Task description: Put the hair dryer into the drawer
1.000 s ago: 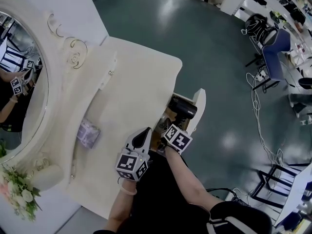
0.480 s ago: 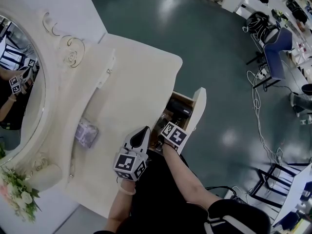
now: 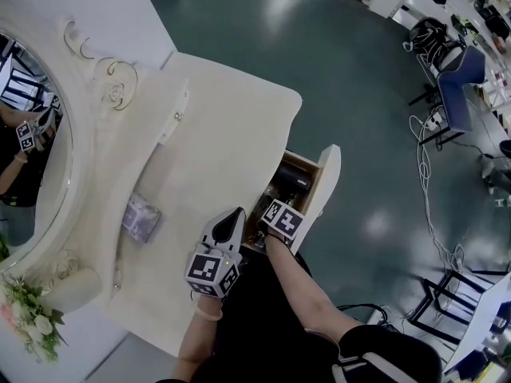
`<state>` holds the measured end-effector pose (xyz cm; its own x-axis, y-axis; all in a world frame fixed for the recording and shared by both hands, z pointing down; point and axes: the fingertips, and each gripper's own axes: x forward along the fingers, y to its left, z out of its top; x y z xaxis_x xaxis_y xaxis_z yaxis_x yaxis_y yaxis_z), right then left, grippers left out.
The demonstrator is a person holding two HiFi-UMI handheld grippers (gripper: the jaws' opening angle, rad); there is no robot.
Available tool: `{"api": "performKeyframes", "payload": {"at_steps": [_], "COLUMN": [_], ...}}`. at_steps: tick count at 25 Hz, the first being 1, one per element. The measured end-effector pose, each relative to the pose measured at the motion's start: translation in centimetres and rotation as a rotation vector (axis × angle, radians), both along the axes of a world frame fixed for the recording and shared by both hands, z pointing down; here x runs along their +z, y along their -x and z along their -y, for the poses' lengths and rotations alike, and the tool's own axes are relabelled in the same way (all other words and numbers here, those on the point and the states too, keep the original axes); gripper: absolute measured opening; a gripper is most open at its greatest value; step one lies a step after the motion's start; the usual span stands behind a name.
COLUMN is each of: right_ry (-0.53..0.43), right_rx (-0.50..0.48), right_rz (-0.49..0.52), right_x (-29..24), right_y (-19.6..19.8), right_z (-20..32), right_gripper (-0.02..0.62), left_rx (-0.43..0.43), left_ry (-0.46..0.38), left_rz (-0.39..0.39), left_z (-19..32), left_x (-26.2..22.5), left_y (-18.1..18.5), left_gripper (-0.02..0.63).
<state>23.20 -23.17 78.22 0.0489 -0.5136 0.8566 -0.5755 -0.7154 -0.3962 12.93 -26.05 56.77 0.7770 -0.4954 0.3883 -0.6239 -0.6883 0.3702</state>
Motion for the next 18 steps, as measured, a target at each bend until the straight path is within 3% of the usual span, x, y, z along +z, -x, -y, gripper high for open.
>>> {"api": "performKeyframes", "payload": {"at_steps": [4,9,15,18], "right_ry": [0.006,0.084,0.052,0.013], "right_rx": [0.008,-0.001,-0.022,-0.046], "right_rz": [0.014,-0.007,0.015,0.048], "right_x": [0.0,0.3,0.1,-0.1], "right_y": [-0.1,-0.2,0.4,1.2], "right_z": [0.3,-0.2,0.5,1.1], "right_gripper": [0.235,0.239,0.235,0.273], "left_rx": [-0.016,-0.025,-0.027,-0.03], "left_ry": [0.007,0.007,0.008,0.008], "left_rz": [0.007,0.007,0.006,0.009], "left_z": [0.1,0.1,-0.3,-0.4], "left_x": [0.3,0.3,0.1,0.2], "left_y": [0.3,0.4,0.4,0.6], "left_gripper": [0.025,0.025,0.025,0.025]}}
